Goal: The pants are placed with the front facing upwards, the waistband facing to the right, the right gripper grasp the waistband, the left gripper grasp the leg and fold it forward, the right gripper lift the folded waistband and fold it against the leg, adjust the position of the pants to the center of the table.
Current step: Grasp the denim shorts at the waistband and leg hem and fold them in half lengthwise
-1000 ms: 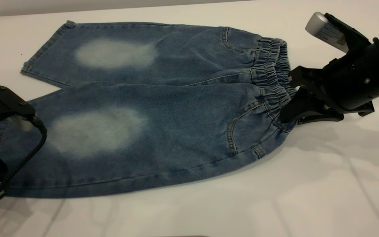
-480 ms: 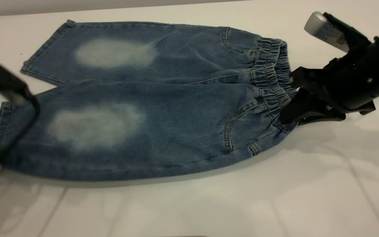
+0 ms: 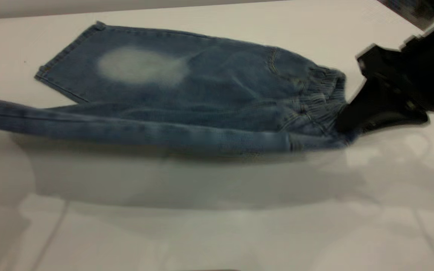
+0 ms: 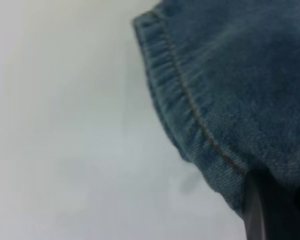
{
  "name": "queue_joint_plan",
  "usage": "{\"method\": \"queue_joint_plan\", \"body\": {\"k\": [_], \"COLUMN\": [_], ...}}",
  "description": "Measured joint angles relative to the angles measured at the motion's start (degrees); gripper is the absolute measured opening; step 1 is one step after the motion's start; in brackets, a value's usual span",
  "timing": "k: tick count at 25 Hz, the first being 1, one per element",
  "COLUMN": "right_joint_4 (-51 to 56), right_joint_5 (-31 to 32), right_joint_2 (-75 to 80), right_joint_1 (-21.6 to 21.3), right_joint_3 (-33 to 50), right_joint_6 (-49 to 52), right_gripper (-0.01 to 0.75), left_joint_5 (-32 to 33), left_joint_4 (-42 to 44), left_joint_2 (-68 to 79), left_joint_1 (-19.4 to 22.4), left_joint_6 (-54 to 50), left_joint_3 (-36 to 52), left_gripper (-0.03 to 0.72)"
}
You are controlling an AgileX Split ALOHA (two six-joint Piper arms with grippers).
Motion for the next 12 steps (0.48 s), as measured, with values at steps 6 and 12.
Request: {"method": "queue_joint_plan", "body": {"k": [6,12], "right_joint_4": [0.5,8.5], "right_joint_5": [2.5,3.1], "right_joint_2": [-5.0,-5.3], "right_joint_1": [0.2,0.2], "right_joint_3": [5.2,5.2], "right_joint_6": [3.2,4.8], "right_gripper": [0.073,0.073], "left_joint_5": [2.6,-4.0], "left_joint_4": [4.5,17.7], "left_joint_2": [-7.1,-1.7], "left_joint_1": [-0.1,-0.1], "left_joint_6": [-2.3,-17.2], "left_joint_3": [0.3,-1.6], "left_gripper": [0.029,0.029]}}
